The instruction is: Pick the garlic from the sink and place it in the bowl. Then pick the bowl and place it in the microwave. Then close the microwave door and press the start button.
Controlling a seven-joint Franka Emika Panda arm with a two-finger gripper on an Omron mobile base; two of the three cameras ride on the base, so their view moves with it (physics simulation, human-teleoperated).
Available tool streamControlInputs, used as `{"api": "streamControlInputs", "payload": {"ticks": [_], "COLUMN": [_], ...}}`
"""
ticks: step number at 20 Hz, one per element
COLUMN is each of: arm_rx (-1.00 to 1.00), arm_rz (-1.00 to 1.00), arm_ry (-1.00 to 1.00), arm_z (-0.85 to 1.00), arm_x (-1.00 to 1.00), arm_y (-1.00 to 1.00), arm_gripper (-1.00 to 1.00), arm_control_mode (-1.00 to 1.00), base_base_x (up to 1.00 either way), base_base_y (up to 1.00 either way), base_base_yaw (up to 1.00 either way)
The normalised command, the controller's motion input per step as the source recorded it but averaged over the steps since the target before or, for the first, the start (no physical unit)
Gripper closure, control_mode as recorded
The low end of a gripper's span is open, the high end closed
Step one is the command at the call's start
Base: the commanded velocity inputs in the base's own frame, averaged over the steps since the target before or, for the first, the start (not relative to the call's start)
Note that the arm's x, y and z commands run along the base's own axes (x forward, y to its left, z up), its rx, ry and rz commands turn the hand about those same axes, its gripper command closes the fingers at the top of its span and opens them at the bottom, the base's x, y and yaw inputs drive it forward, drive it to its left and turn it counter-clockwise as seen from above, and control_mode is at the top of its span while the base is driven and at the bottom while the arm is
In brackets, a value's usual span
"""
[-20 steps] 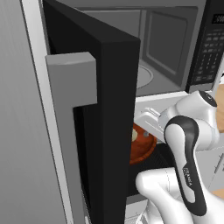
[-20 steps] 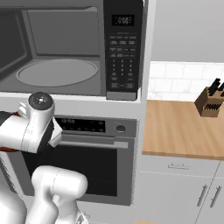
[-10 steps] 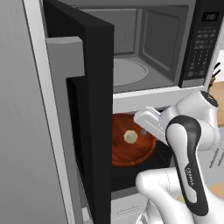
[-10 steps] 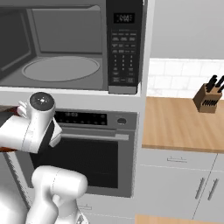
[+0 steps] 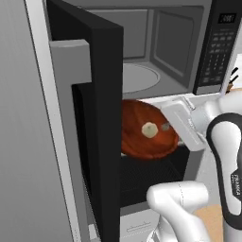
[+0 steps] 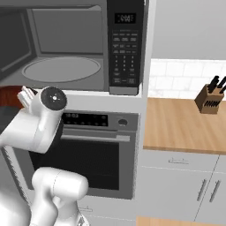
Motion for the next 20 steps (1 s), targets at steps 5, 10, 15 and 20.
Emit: {"api": "streamControlInputs", "payload": {"ticks": [5,10,15,20], "arm_rx": [0.04,0.02,0.05,0.05], "arm_rz": [-0.26,-0.31,-0.25,-0.17], "arm_ry": [0.00,0.00,0.00,0.00], "arm_z": [0.66,0.24,0.30,0.11], "arm_x": [0.16,0.56,0.88,0.87], "arm_y": [-0.03,-0.05,0.01,0.00], "arm_gripper": [1.00,1.00,1.00,1.00], "arm_control_mode": [-1.00,-1.00,-1.00,-1.00], "base_base_x": [0.00,0.00,0.00,0.00], "base_base_y": [0.00,0.00,0.00,0.00], "base_base_yaw": [0.00,0.00,0.00,0.00]}}
